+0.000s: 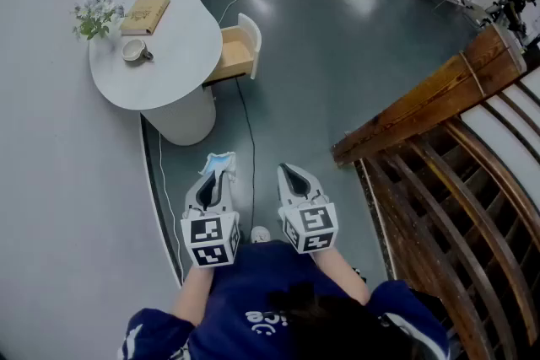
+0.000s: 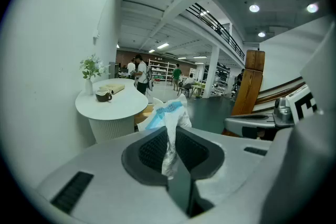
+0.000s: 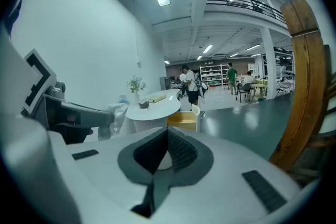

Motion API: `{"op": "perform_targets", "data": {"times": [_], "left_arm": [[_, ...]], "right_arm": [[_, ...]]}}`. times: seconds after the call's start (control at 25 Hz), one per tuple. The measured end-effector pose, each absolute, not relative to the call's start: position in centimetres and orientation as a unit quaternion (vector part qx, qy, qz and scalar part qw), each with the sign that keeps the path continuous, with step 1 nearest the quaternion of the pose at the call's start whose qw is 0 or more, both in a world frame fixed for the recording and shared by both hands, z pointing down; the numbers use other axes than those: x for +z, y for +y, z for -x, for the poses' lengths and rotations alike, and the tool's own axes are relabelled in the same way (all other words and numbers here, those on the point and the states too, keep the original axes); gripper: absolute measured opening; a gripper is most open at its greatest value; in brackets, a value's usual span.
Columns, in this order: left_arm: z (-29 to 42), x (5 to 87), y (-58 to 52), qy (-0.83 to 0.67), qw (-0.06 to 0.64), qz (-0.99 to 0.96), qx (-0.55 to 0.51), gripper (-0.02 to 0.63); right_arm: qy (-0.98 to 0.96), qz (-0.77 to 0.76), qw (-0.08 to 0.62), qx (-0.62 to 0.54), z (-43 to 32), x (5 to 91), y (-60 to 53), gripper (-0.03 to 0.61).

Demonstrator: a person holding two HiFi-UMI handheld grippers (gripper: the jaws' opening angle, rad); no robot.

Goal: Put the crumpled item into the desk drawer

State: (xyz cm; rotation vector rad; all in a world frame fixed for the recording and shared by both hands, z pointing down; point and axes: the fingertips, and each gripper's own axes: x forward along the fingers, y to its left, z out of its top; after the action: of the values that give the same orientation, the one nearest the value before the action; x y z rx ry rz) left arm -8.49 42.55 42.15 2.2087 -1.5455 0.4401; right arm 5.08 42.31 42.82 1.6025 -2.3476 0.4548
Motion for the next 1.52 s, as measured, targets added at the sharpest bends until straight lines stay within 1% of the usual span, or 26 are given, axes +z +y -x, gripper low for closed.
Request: {"op": "perform_targets", "data": {"times": [0.32, 0.6, 0.88, 1.16, 1.52], "left_arm": [[10.0, 42.4, 41.5, -0.543, 0.199, -0.800, 0.161, 0.049], [13.2, 42.4, 39.5, -0.536, 0.194, -0.806, 0.156, 0.049], [14.1, 43.3, 38.1, -0.508, 0.202, -0.822, 0.160, 0.049], [14.1, 43.4, 36.3, -0.498, 0.195, -0.830, 0.161, 0.049], [14.1, 43.9, 31.6, -0.523, 0.194, -0.814, 0.163, 0.049]], "right_arm": [[-0.805, -0.555, 0.133, 0.161, -2.8, 43.6, 42.1, 0.006], [-0.792, -0.577, 0.108, 0.168, -0.9, 43.4, 40.0, 0.006], [-0.770, -0.601, 0.117, 0.181, 0.1, 44.8, 40.1, 0.006], [-0.763, -0.605, 0.127, 0.189, 0.3, 45.8, 39.4, 0.006], [-0.784, -0.575, 0.142, 0.183, 0.4, 46.7, 33.4, 0.006]]}}
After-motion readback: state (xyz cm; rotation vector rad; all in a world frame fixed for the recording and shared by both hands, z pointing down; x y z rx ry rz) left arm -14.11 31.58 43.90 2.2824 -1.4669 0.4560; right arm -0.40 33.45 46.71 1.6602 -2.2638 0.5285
